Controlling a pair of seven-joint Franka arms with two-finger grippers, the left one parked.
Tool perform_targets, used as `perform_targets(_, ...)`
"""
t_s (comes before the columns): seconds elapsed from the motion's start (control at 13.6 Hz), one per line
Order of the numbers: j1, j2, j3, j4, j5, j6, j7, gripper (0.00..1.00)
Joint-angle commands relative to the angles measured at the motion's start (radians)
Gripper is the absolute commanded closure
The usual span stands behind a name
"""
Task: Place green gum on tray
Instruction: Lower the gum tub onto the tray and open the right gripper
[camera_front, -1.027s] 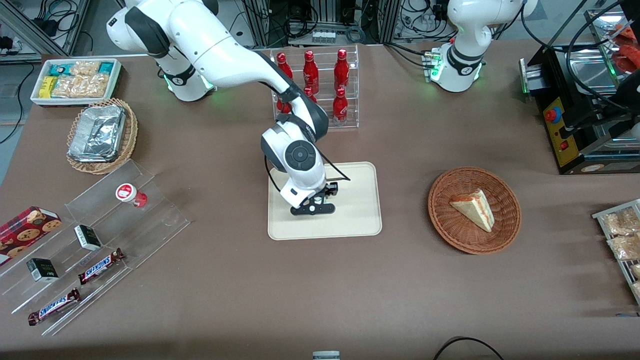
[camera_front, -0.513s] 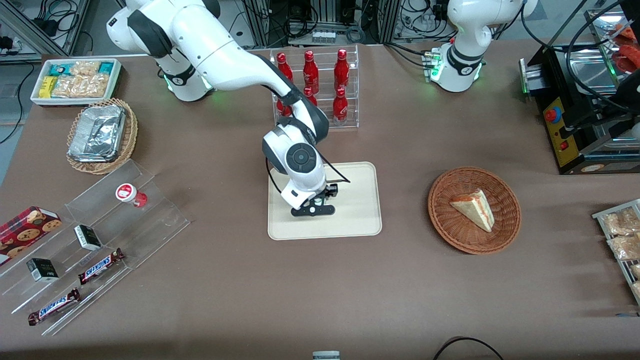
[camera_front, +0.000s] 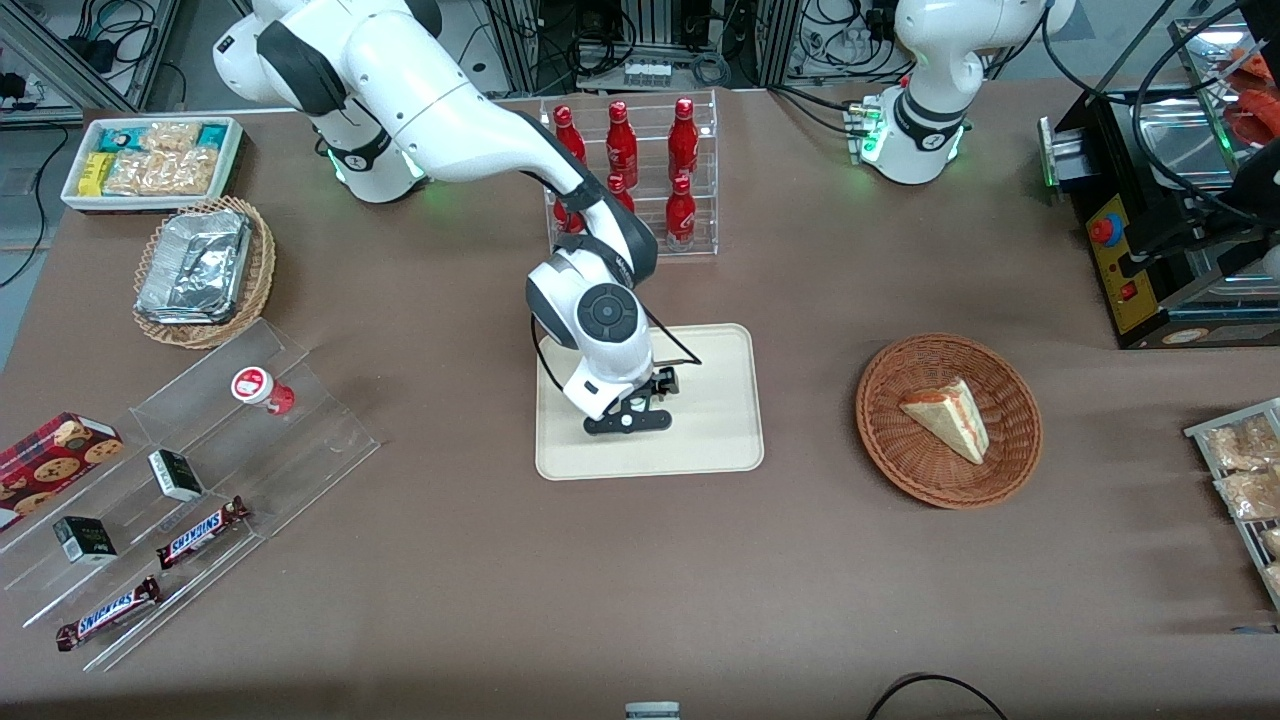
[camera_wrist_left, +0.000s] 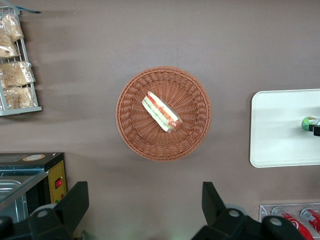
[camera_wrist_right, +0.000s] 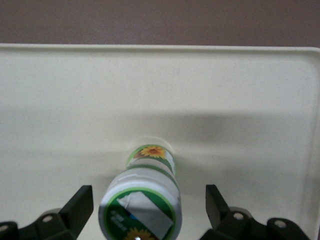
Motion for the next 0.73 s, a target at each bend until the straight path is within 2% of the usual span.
perform_targets(0.0, 0.007, -0.004, -0.007, 0.028, -0.016, -0.008, 0.012, 0.00)
perform_targets(0.37, -0.006, -0.059, -0.007, 0.027, -0.051, -0.058, -0.001, 0.00)
perform_targets(0.66, -0.021, -0.148, -0.010, 0.027, -0.050, -0.185, -0.083, 0.00)
